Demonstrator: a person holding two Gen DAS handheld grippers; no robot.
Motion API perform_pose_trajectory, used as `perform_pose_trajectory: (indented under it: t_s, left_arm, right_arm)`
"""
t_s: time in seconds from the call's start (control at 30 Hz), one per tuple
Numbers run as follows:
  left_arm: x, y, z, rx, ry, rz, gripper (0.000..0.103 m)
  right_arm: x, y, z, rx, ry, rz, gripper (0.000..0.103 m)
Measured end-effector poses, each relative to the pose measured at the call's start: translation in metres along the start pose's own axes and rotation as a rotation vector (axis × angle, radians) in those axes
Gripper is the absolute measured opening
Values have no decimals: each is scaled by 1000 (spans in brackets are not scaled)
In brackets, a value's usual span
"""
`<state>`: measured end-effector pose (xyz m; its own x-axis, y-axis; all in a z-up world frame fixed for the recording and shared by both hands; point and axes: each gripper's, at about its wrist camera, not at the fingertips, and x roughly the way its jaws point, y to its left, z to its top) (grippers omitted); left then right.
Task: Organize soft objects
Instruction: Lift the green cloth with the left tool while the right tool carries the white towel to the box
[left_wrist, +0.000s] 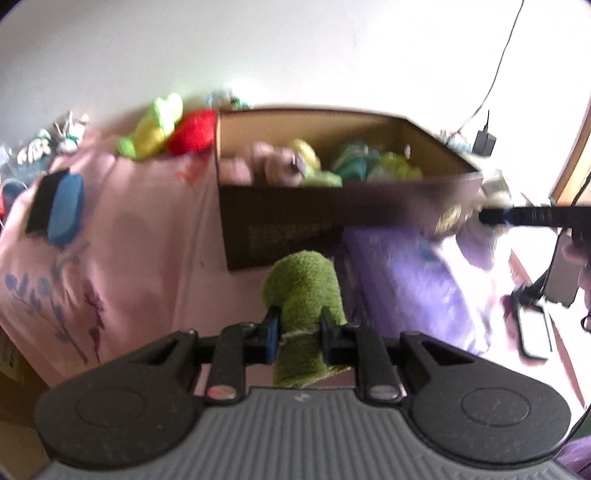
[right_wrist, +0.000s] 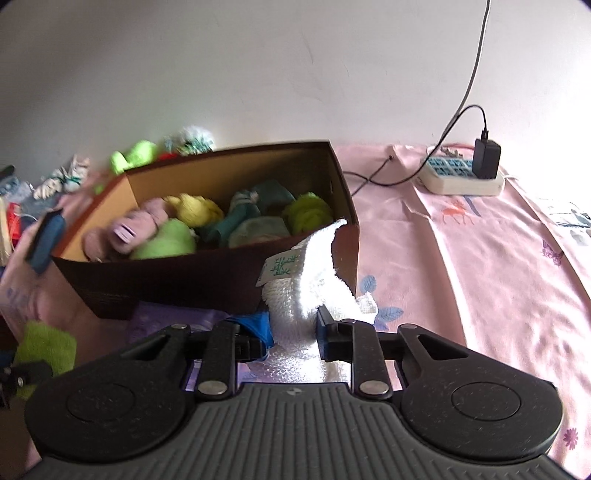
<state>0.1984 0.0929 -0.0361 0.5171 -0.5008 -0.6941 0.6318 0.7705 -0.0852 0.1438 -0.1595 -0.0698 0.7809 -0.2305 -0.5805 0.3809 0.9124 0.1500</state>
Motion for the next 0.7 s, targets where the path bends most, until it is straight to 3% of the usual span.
perform_pose_trajectory:
  t_s: [0.17,0.43,0.57,0.7]
  left_arm:
    - [-24,-6,26,0,-95,-41,19]
    - [-35,-20,85,34,-229,-97,19]
    - [-27,-27,116,44,-282,-100,19]
    - [-5,-31,143,28,-287,-96,19]
  right_arm:
    - [-27,-5,16,56,-66,124,5]
    - [-66,-4,63,39,-263,266,5]
    - [-61,-2,86,-6,-347,277,5]
    - [-36,1,104,-34,-346,285,5]
